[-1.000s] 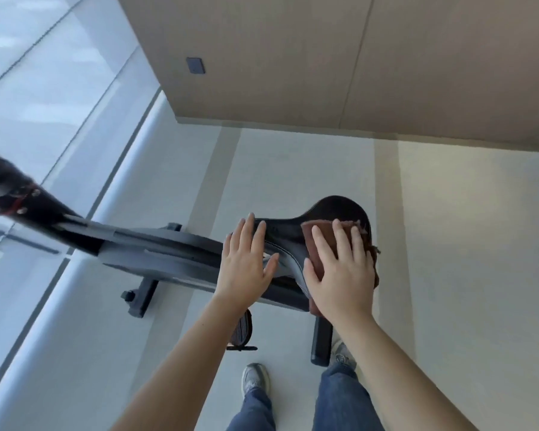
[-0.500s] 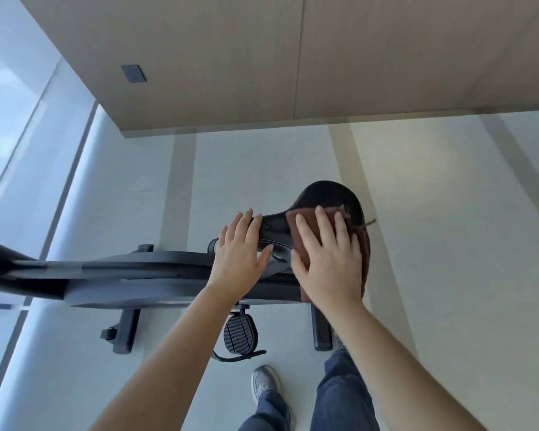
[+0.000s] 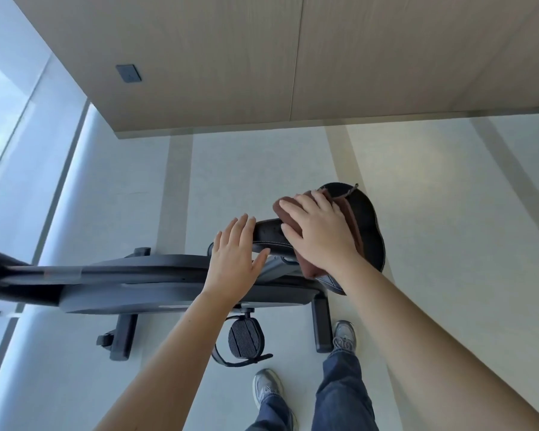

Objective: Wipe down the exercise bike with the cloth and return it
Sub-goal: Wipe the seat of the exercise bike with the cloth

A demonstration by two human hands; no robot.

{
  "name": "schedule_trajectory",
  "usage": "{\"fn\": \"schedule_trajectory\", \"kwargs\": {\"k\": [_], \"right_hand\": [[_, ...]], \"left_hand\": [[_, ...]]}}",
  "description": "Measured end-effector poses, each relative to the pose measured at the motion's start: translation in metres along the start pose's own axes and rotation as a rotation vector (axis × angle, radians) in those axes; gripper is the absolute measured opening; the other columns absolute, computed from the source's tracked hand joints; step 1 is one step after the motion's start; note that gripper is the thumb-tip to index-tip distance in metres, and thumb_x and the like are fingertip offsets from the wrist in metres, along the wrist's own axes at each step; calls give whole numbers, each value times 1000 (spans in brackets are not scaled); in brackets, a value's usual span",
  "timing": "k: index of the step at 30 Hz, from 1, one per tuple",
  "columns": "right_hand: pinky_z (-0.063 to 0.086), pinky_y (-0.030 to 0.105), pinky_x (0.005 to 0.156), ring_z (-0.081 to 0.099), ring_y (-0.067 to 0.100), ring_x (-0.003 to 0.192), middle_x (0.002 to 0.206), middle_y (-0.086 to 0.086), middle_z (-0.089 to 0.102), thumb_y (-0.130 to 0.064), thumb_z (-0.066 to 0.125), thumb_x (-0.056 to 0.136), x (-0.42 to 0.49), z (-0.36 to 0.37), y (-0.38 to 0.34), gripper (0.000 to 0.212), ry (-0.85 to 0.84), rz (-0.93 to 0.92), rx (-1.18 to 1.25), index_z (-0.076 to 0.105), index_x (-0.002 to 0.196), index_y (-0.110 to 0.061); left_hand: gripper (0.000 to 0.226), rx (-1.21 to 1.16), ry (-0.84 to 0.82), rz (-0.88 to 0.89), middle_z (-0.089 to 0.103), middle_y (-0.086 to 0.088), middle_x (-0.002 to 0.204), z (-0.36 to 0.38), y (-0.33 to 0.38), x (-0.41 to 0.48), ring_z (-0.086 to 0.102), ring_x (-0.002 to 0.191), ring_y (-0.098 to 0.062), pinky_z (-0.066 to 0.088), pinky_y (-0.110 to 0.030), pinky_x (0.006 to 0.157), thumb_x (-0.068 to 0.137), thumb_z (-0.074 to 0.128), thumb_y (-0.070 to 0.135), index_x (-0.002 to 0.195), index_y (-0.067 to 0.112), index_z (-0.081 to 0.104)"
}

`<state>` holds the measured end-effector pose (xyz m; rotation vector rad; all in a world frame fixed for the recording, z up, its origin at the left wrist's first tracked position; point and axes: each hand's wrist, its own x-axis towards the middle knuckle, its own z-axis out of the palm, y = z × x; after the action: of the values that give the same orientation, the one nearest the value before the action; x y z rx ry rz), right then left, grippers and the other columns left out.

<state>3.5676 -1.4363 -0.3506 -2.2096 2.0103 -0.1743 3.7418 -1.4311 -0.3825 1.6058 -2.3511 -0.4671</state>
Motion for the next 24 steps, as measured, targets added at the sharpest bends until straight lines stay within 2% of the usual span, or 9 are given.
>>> {"fn": "schedule_trajectory", "kwargs": {"k": [5,9,12,14,17,19,22,24], "right_hand": [[40,52,96,39,37,128,139,9,46,-37,41,93,-19,7,-20,45,87,10,-49,43,135,-22],[39,45,93,44,27,119,132,1,52,-38,34,94,25,11,-49,42,-64,-104,-11,42,133,-26],[41,43,87,51,28,109,121,-1,59,-39,36,92,43,11,-58,39,-157,-189,0,49,127,-29],[46,42,84,52,27,109,122,-1,59,-40,38,90,29,14,-54,39,-66,-221,-37,51,124,-27],[49,43,81,52,32,115,128,6,57,-39,43,90,-6,21,-48,39,161,-234,-115,55,123,-23],[50,44,79,54,34,114,127,9,58,-37,46,89,-9,25,-49,37,200,-204,-155,57,121,-22],[47,44,80,54,33,109,120,7,61,-35,42,88,13,19,-68,35,68,-167,-170,59,116,-21],[43,42,82,52,30,105,115,5,61,-36,37,89,26,23,-81,36,-19,-245,-269,57,114,-19]], "left_hand": [[60,-12,20,-46,34,-13,146,-4,-10,-7,25,136,-29,21,-42,110,92,52,34,140,5,31],[59,32,45,-83,36,-15,144,-13,-21,-15,29,134,-32,23,-46,108,90,56,30,138,2,35],[57,65,59,-117,38,-17,143,-18,-29,-23,31,133,-33,25,-49,107,89,58,27,136,1,38],[56,64,63,-140,40,-18,141,-18,-30,-27,33,132,-34,27,-50,106,88,59,25,134,1,40],[54,61,71,-147,45,-20,137,-17,-27,-32,39,128,-36,30,-50,104,85,64,21,131,-1,44],[54,55,71,-152,46,-21,135,-17,-25,-36,41,126,-37,31,-51,103,83,66,20,129,-1,46],[53,55,91,-155,50,-22,132,-16,-26,-43,45,123,-38,34,-52,100,79,70,16,125,-2,50],[52,46,120,-178,50,-21,131,-16,-28,-48,45,123,-38,33,-51,100,79,70,15,124,-1,50]]}}
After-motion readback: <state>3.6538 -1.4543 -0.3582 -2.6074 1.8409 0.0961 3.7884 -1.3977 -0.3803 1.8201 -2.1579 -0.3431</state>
